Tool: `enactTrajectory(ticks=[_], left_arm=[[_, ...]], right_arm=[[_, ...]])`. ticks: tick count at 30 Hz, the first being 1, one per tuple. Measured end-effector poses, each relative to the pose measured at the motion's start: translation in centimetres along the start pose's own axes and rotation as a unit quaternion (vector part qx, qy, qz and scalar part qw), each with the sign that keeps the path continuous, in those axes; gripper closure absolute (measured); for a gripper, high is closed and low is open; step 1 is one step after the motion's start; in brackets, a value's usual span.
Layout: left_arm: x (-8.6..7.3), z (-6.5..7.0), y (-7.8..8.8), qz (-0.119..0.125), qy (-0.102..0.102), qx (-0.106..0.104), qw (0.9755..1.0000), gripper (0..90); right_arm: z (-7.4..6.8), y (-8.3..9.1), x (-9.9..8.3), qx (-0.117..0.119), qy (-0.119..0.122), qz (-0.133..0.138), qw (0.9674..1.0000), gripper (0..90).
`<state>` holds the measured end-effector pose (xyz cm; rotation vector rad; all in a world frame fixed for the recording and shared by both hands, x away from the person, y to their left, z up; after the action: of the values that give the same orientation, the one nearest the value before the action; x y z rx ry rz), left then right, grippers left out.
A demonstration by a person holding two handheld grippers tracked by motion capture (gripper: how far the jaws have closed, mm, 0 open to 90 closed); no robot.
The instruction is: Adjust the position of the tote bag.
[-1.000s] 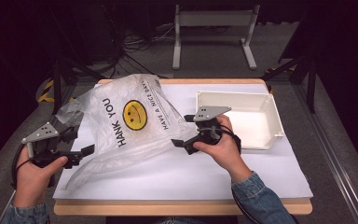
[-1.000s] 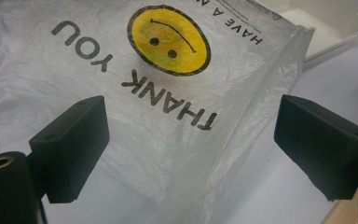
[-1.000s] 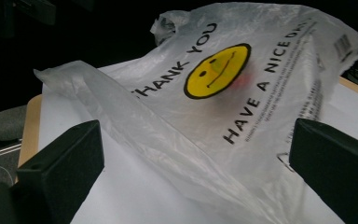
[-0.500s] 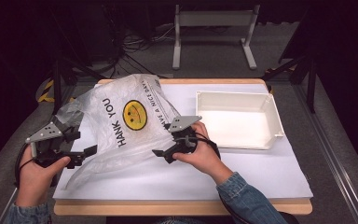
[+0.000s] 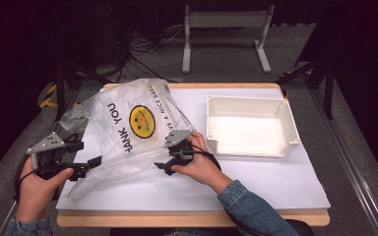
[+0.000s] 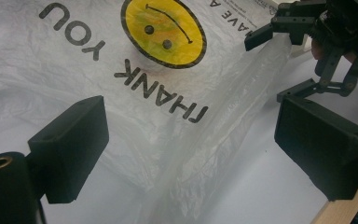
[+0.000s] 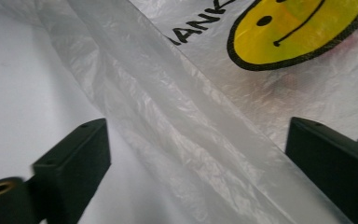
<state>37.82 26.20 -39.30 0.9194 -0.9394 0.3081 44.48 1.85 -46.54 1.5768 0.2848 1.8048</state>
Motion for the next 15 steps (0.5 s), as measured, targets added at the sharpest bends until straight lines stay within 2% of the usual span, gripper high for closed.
enactTrajectory(ticks=[1, 4, 7, 9, 15], left_arm=[[0.0, 0.0, 0.0, 0.000, 0.000, 0.001, 1.0000, 10.8], [0.0, 0.0, -0.1, -0.001, 0.000, 0.000, 1.0000, 10.8], [0.0, 0.0, -0.2, -0.001, 0.001, -0.001, 1.0000, 10.9], [0.0, 0.0, -0.2, -0.001, 0.002, 0.000, 1.0000, 10.9], [0.5, 0.2, -0.4, 0.001, -0.004, -0.005, 1.0000, 11.0]], right_arm=[[0.0, 0.1, -0.1, -0.003, 0.003, -0.005, 1.0000, 25.3], [-0.2, 0.6, -0.1, 0.014, 0.012, -0.013, 0.9997, 55.9], [-0.4, 1.2, -0.1, 0.025, 0.014, -0.017, 0.9994, 79.9], [-0.5, 1.5, 0.1, 0.027, 0.012, -0.014, 0.9995, 86.5], [-0.6, 2.6, 0.3, 0.030, 0.008, -0.008, 0.9995, 89.3]])
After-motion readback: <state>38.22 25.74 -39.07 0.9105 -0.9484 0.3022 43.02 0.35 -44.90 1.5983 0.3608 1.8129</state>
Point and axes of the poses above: each handheld gripper's, and its own axes: y roughly backward along the jaws, x roughly out of its top, z roughly to its right, the point moved 8 cm from there along -y, roughly forward along the jaws, and after that the axes turned 7 degrees about y, right-handed, at the moved point
